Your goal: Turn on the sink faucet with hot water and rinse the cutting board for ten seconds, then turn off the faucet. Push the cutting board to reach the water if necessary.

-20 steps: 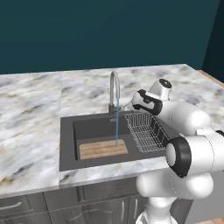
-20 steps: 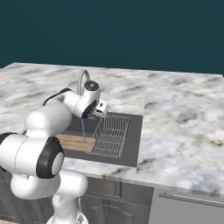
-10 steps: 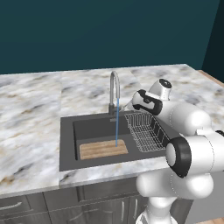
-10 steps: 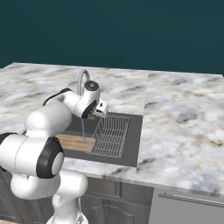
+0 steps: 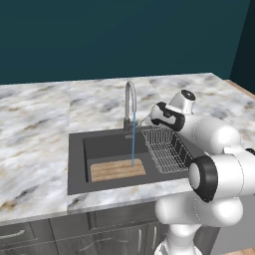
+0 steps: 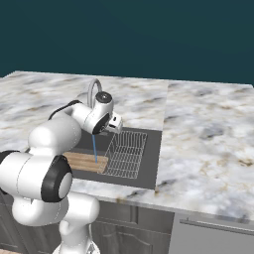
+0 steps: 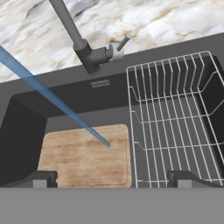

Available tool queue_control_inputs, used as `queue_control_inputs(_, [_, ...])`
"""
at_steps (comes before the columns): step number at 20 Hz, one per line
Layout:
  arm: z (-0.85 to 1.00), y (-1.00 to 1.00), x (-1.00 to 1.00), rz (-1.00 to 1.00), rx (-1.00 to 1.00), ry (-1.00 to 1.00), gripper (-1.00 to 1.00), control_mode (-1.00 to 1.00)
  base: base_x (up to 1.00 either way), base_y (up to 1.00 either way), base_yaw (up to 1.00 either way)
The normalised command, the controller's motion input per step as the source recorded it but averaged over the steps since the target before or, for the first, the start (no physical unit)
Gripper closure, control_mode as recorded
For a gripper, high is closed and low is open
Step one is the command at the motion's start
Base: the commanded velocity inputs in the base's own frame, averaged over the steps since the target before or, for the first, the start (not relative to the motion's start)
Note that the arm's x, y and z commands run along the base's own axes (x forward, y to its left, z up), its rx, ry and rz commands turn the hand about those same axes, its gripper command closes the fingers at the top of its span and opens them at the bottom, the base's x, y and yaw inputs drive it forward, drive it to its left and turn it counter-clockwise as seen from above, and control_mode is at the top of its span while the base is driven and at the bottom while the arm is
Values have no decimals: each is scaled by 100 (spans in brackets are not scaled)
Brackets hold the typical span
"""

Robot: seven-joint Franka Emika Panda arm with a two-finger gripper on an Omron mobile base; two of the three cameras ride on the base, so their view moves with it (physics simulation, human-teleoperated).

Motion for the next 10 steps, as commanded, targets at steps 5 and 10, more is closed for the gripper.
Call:
queue_control_inputs(5, [0,0,0,0,0,0,-100,-100,0,0,0])
queue_control_inputs(10, [0,0,0,0,0,0,-100,-100,0,0,0])
